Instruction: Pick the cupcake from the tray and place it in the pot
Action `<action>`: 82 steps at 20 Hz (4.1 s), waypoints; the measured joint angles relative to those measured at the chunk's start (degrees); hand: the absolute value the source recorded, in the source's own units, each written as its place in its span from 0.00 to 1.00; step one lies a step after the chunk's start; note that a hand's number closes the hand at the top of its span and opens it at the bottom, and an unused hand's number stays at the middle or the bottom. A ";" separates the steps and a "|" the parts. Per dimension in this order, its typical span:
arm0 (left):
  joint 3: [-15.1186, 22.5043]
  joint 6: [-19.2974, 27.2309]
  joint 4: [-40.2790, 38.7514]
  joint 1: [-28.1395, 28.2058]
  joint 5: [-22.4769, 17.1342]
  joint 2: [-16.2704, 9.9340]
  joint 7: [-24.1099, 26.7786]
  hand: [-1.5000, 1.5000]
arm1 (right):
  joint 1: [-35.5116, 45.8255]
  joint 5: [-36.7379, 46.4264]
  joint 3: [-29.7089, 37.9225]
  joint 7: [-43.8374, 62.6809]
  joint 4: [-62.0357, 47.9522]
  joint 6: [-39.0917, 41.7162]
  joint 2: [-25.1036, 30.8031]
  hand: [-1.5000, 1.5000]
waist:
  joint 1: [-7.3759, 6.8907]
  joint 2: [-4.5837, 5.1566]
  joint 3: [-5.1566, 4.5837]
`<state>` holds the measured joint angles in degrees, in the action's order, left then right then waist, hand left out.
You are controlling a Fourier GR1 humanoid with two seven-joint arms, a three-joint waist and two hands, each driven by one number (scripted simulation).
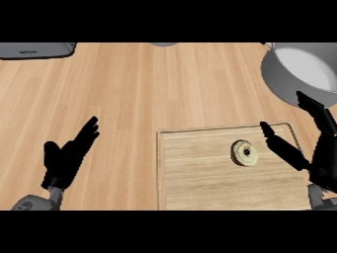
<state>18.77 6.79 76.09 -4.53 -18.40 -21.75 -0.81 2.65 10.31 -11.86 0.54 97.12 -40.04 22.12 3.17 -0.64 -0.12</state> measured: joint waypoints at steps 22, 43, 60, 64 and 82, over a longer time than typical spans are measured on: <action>0.32 -3.09 0.76 -2.92 2.56 1.89 -4.41 0.50 | 0.45 18.66 -5.04 51.87 18.65 16.69 -6.50 0.00 | -3.56 0.74 0.05; -4.90 -7.12 3.03 0.46 8.25 5.76 -5.57 0.50 | -11.44 7.89 1.53 29.31 6.99 23.01 -8.78 0.00 | -3.06 0.60 0.14; -8.37 -10.10 3.23 -0.15 11.11 8.43 -7.28 0.50 | -10.07 -8.88 9.60 3.53 -10.07 27.14 -17.79 0.00 | -3.16 0.41 -0.11; -9.07 -10.68 2.23 -0.45 11.95 9.13 -6.98 0.50 | -9.13 -7.60 9.57 -2.46 -14.58 27.82 -17.87 1.00 | -3.07 -0.14 -0.79; -9.99 -10.79 3.48 -0.16 12.88 9.89 -7.59 0.50 | -6.21 -18.07 21.76 -22.70 -28.09 43.31 -4.42 1.00 | -3.02 0.40 -0.22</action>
<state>8.78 -4.00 79.57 -4.70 -5.53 -11.86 -8.40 -3.56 -7.76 9.89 -22.15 69.03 3.27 17.70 0.15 -0.24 -0.34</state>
